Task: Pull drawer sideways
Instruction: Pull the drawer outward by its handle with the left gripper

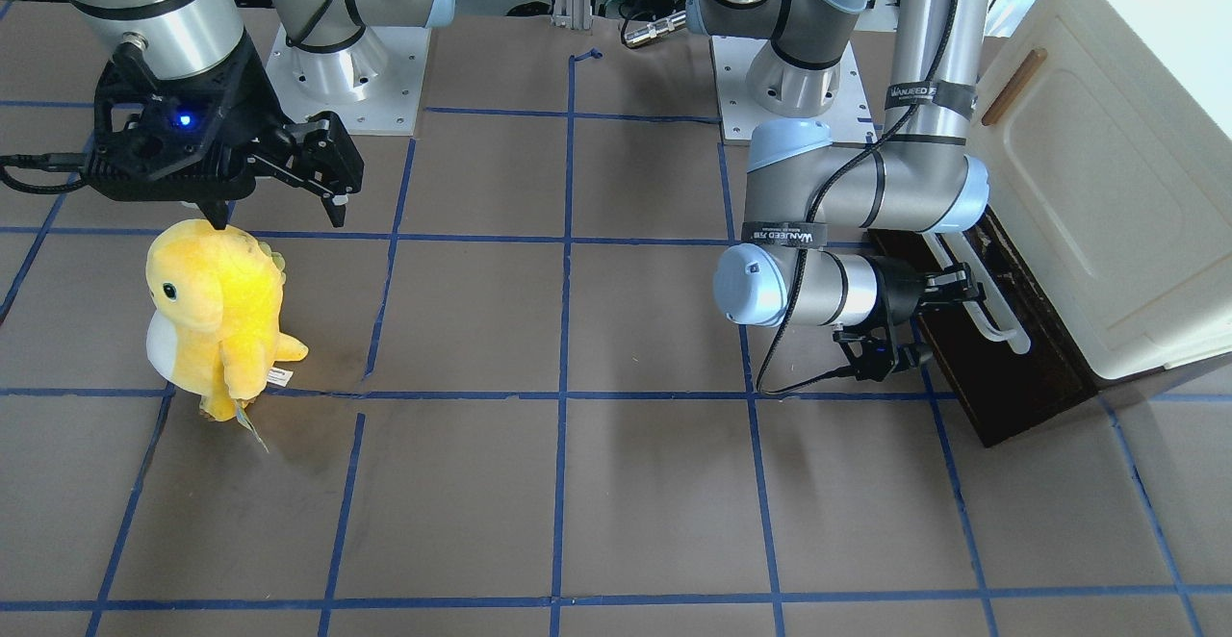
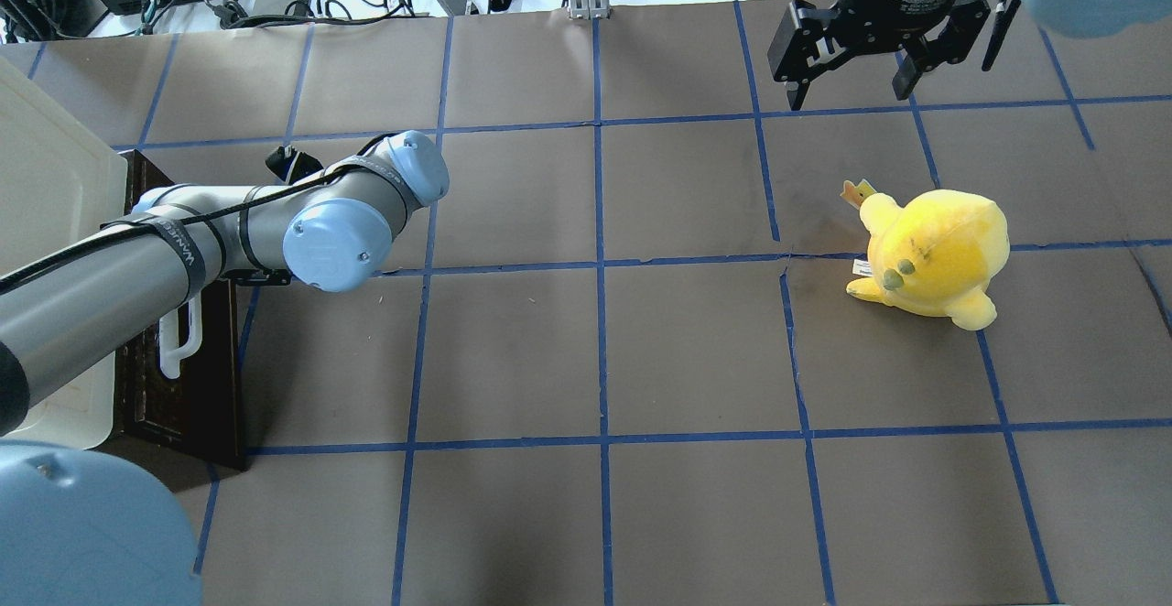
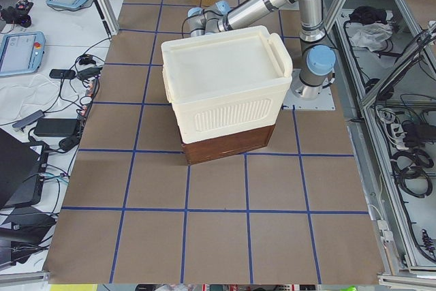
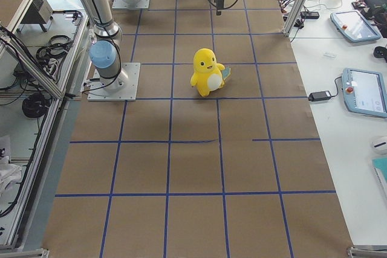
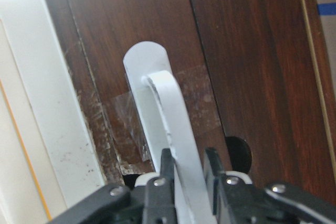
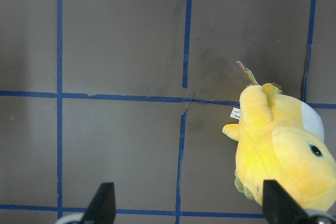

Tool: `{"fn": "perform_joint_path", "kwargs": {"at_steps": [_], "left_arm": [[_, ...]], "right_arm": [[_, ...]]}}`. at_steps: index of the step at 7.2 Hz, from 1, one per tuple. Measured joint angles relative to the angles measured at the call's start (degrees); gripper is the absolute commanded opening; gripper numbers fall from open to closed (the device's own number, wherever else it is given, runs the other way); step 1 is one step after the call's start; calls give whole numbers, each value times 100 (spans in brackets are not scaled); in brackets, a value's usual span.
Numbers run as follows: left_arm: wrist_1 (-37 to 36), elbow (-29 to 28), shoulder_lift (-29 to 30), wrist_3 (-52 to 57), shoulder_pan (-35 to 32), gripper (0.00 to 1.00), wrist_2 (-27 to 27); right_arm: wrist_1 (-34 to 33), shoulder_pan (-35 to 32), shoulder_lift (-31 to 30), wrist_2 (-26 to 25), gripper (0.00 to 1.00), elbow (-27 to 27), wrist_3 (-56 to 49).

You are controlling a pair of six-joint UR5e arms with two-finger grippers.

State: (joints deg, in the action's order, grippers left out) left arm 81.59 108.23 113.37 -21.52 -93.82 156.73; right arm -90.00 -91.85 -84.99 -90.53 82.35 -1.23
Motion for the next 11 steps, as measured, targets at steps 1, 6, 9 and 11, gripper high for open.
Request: {"fn": "perform_joint_path", "kwargs": {"at_steps": [1, 6, 9, 11], "left_arm": [[-4, -2, 27, -3, -75, 21, -16], [-41, -71, 62, 3, -383, 21, -99], [-118, -166, 85, 8, -547, 21, -400], [-144, -239, 108, 5, -664, 21, -536]], "right_arm": [[0, 0, 0, 0, 100, 0, -1], [0, 0, 0, 0, 100, 0, 0], [0, 0, -1, 0, 100, 0, 0], [0, 0, 0, 0, 100, 0, -2]]}}
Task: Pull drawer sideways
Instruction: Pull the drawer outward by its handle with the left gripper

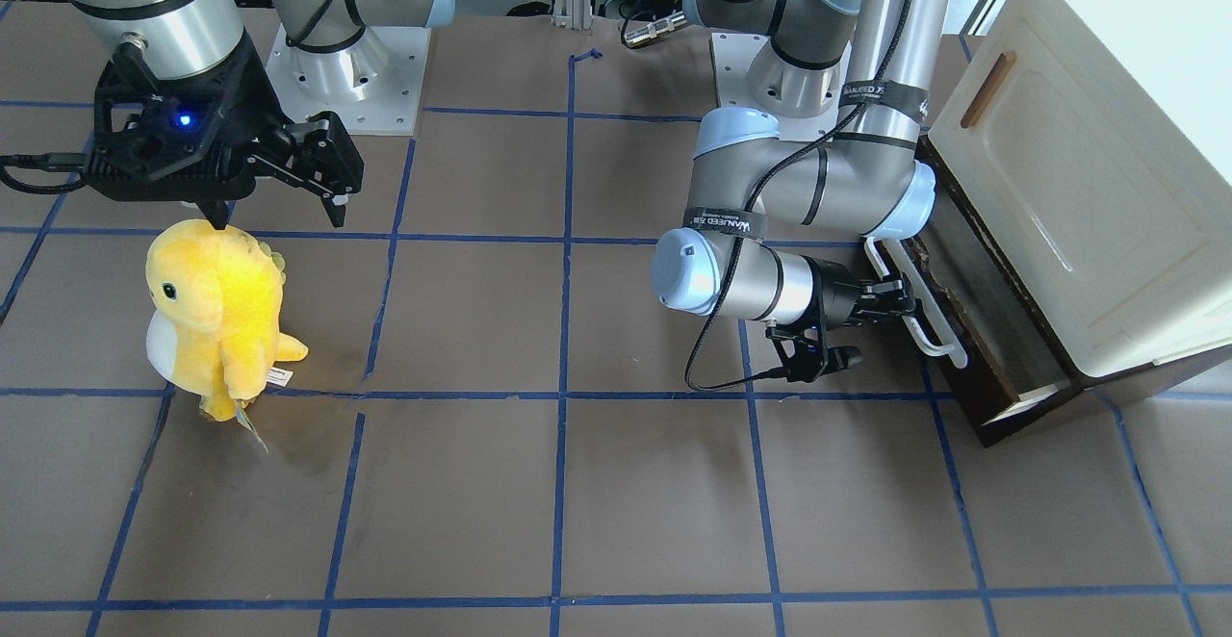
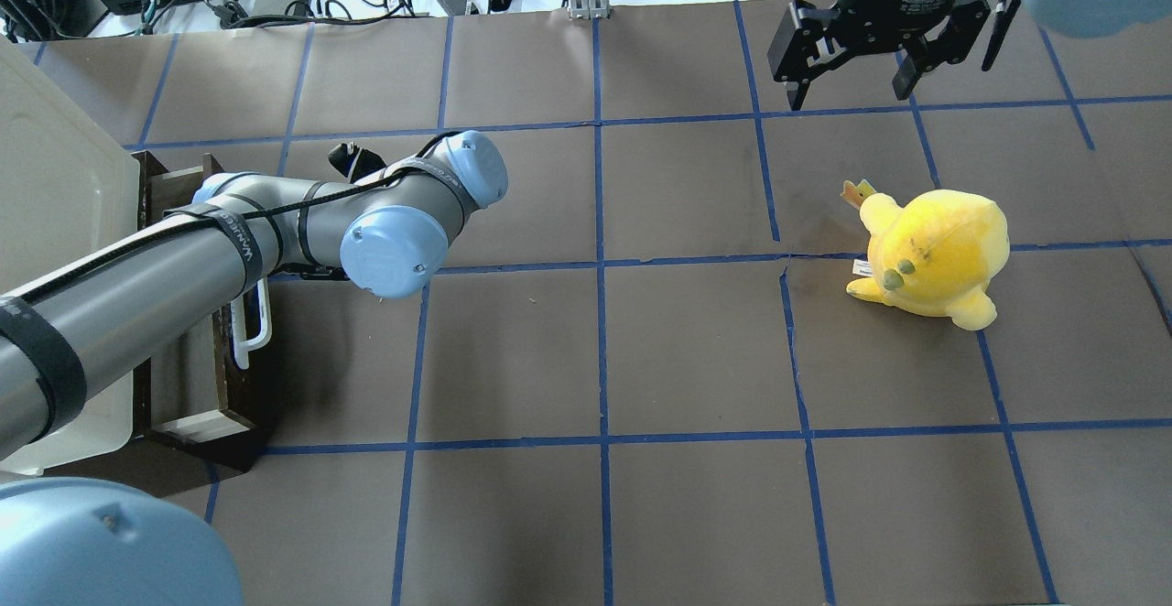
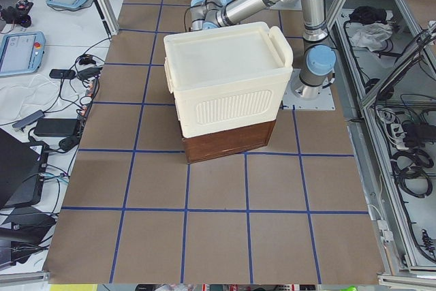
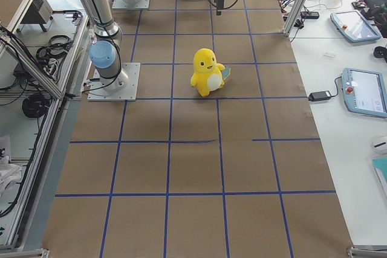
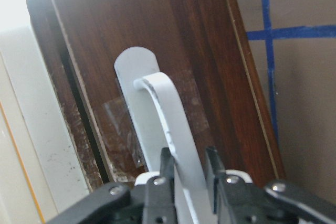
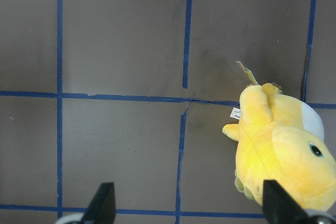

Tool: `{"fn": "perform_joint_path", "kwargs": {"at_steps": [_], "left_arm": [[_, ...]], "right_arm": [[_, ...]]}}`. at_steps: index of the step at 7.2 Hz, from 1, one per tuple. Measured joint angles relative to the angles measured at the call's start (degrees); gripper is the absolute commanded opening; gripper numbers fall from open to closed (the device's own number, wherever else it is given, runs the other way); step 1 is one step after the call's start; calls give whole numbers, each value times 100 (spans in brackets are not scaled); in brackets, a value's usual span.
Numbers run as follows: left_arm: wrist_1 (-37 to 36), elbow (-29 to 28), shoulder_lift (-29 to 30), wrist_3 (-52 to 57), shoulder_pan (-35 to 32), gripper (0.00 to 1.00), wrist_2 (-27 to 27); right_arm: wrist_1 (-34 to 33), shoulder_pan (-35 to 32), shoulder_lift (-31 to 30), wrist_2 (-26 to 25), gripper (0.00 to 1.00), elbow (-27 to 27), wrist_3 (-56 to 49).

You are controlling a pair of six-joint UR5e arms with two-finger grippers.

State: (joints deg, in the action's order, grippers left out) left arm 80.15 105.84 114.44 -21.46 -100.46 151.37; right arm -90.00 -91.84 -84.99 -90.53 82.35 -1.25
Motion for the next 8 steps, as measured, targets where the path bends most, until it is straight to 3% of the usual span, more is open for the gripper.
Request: {"fn": "perform_joint_path", "kwargs": {"at_steps": [8], "left_arm": [[-44, -262, 78, 10, -263, 21, -161]], "right_arm": [[0, 0, 0, 0, 100, 0, -2]]}}
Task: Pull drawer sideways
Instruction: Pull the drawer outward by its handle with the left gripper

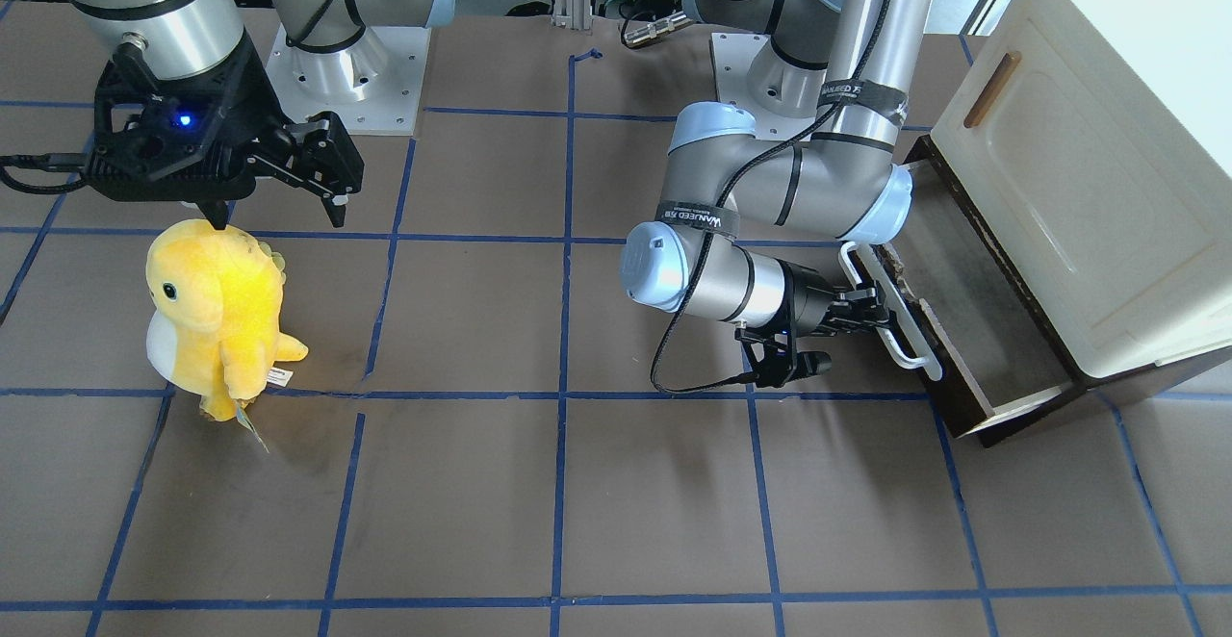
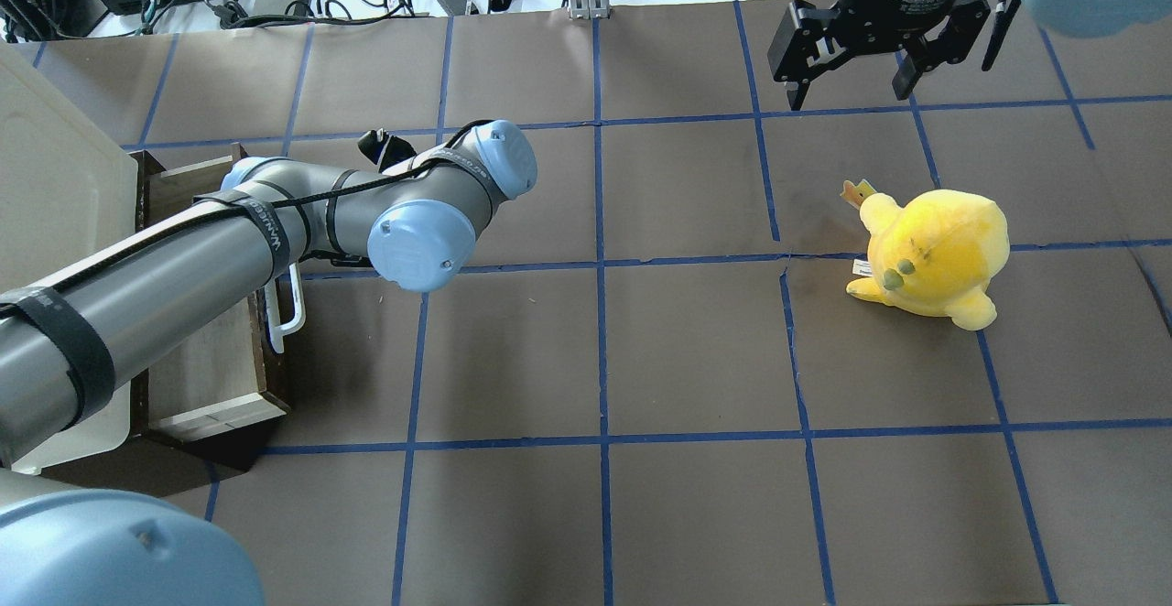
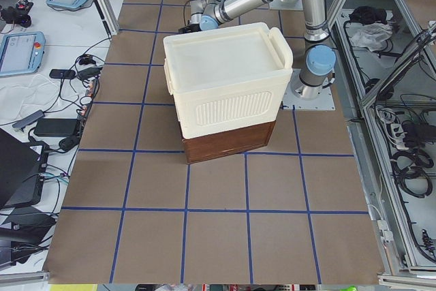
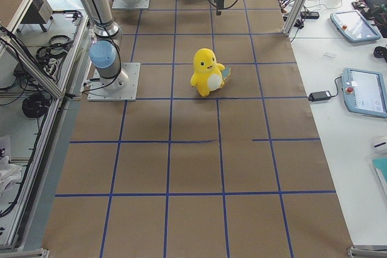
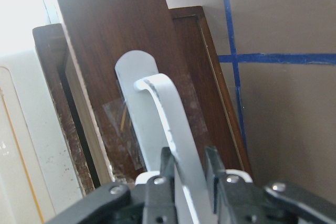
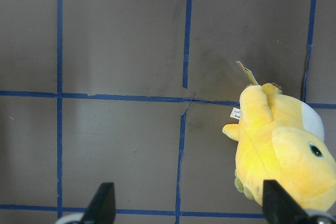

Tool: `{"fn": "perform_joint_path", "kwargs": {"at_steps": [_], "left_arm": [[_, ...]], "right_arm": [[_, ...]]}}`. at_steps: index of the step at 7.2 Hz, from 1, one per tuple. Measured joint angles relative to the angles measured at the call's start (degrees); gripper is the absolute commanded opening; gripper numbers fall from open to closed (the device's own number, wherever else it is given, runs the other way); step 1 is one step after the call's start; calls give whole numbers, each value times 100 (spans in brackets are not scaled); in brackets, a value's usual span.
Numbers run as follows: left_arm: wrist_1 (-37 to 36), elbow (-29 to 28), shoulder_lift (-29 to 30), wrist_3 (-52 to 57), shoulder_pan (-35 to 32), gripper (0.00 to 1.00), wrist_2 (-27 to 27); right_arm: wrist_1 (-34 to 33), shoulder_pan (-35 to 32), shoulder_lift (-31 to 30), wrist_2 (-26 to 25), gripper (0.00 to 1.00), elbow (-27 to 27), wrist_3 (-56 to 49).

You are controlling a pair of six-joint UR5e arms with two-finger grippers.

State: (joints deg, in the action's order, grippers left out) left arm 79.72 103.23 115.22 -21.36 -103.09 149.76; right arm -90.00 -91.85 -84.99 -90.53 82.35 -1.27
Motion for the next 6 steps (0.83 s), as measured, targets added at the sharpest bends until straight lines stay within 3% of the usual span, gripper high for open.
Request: {"fn": "perform_joint_path", "kwargs": {"at_steps": [6], "left_arm": [[0, 0, 15, -6, -77, 22, -121]], "right_arm": [[0, 0, 0, 0, 100, 0, 4]]}}
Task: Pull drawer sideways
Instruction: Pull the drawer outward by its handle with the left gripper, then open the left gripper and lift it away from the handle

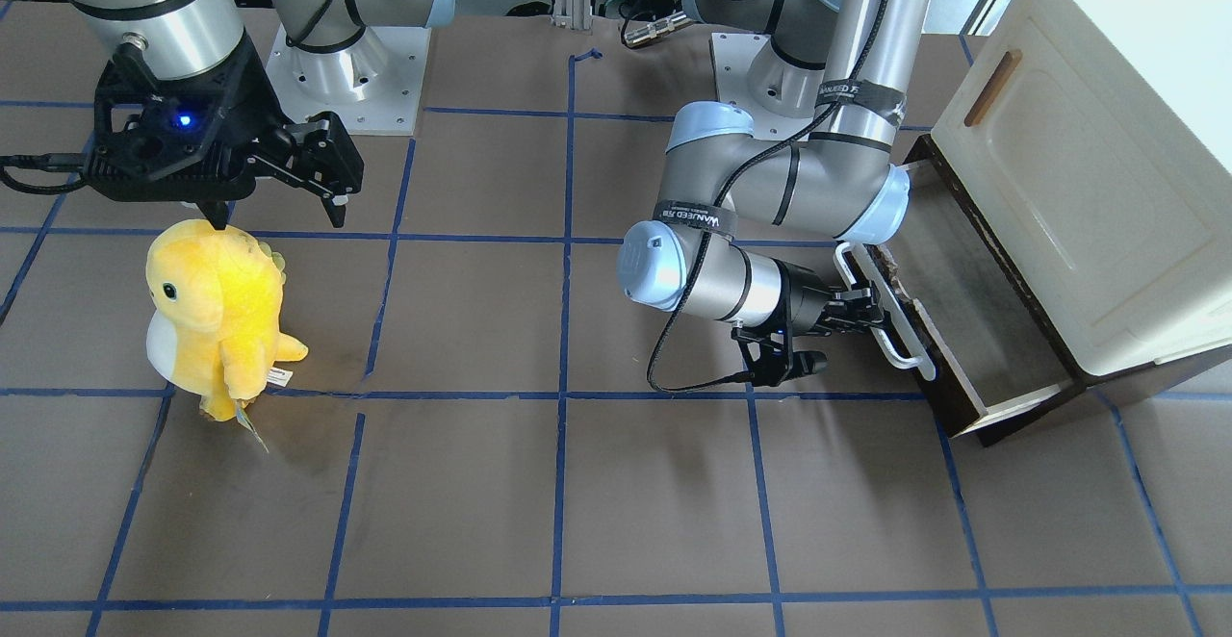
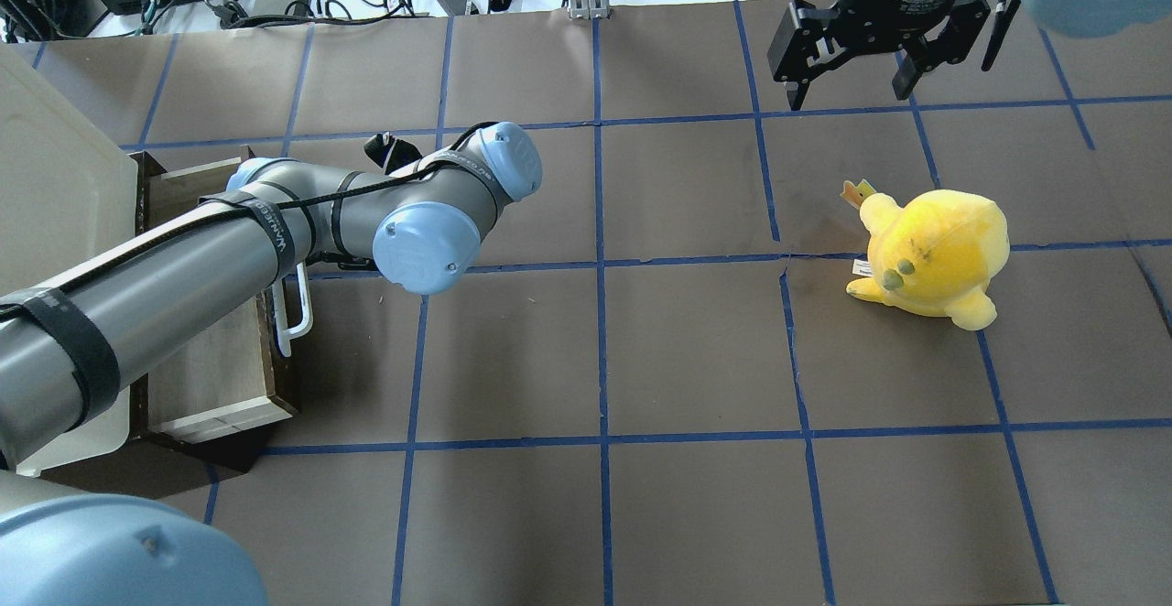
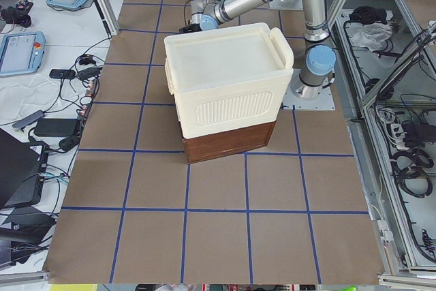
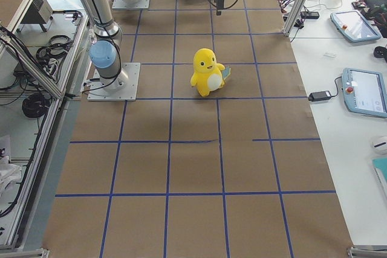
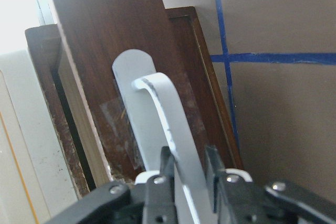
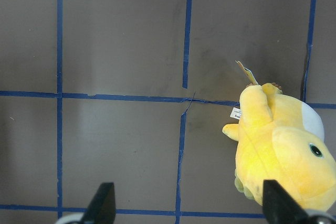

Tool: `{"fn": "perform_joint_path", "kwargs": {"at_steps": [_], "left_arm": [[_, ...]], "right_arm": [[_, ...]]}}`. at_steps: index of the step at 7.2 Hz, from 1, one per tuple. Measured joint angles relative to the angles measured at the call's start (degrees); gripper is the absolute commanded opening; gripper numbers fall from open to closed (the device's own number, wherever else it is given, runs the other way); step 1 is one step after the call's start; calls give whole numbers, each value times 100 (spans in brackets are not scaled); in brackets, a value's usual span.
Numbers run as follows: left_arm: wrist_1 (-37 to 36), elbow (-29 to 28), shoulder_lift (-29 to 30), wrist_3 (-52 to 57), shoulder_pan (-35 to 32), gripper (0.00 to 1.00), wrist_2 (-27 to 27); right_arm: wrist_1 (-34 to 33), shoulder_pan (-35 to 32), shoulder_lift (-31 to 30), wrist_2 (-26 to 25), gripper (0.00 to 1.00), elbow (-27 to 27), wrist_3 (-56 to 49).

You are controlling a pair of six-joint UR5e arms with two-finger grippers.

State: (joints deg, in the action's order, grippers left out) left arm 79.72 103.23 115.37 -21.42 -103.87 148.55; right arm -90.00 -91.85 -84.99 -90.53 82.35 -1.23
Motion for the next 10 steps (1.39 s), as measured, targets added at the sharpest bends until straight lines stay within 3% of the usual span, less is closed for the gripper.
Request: {"fn": "perform_joint_path", "kwargs": {"at_steps": [1, 3, 4, 9, 10], "left_arm": [[0, -6, 3, 0, -37, 23, 1], [7, -6, 1, 5, -67, 94, 13], [24, 11, -4, 7, -70, 100, 14], [15, -15, -106, 24, -66, 100, -39], [3, -117, -176, 86, -60, 100, -335]], "right_arm": [[0, 0, 0, 0, 100, 0, 0], [0, 0, 0, 0, 100, 0, 0], [0, 0, 0, 0, 100, 0, 0], [0, 0, 0, 0, 100, 0, -4], [0, 0, 0, 0, 100, 0, -5]]}}
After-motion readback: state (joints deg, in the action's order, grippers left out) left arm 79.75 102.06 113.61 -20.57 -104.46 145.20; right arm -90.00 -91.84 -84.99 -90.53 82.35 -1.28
